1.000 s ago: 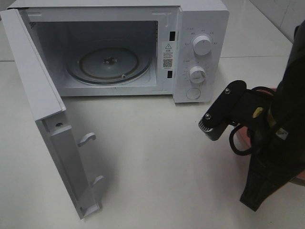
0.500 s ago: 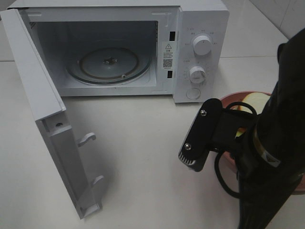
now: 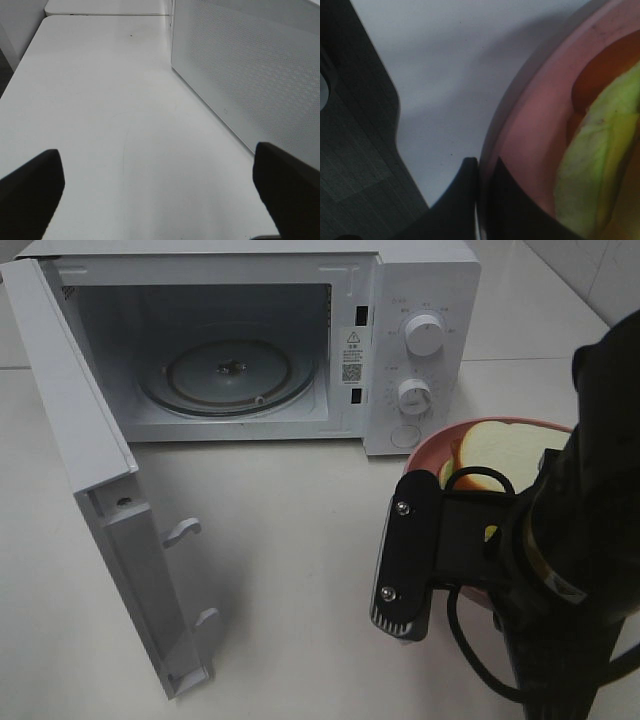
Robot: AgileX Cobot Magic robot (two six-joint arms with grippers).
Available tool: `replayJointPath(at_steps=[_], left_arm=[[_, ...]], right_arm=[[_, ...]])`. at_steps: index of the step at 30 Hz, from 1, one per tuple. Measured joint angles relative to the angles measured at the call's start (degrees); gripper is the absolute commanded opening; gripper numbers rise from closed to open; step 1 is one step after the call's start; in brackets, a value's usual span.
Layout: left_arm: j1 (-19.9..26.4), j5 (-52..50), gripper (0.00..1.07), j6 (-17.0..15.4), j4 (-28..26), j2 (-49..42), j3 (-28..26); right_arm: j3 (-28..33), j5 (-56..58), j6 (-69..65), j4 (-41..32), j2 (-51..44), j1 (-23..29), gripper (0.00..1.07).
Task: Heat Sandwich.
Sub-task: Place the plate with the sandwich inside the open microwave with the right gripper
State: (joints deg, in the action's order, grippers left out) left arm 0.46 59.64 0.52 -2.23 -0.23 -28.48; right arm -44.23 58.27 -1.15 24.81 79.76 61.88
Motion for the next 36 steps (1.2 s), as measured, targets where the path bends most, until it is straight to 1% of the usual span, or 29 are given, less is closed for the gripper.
replayJointPath(at_steps=[19,28,36], left_arm=[[0.00,0.00,0.97,0.00,0.00,0.00,0.00],[0.00,0.00,0.97,0.00,0.00,0.00,0.00],[0.00,0.00,0.97,0.00,0.00,0.00,0.00]], right_arm=[[0.17,-7.85,18.62,0.17,0.00,0.00,0.00],[0.17,-12.26,30.37,0.63,0.00,0.00,0.00],[0.17,-15.47,31.17,1.43,0.00,0.00,0.00]])
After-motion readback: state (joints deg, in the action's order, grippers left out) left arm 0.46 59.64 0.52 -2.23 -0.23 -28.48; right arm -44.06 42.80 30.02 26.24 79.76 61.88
